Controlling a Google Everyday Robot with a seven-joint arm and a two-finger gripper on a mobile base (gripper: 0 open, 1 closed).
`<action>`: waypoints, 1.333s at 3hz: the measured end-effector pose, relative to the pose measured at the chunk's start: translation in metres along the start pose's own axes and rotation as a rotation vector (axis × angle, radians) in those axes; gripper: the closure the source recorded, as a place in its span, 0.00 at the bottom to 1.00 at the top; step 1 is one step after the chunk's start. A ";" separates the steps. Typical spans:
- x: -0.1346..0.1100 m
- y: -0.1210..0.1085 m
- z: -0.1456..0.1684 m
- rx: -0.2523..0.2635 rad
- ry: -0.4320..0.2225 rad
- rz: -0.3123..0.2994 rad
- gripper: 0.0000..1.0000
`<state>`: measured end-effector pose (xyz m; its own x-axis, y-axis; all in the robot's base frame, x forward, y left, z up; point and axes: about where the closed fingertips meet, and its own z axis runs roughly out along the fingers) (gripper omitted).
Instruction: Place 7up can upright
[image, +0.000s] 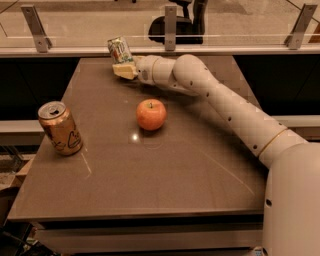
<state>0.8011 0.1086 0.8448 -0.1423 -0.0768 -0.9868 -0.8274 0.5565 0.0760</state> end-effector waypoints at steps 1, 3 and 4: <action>0.000 0.002 0.002 -0.005 0.000 0.000 0.82; 0.001 0.006 0.006 -0.012 0.001 0.001 0.36; 0.001 0.009 0.008 -0.016 0.002 0.001 0.13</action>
Offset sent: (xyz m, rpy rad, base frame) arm -0.0006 0.0028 -0.0004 0.0005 0.0007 0.0039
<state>0.7984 0.1203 0.8430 -0.1443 -0.0777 -0.9865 -0.8360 0.5429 0.0795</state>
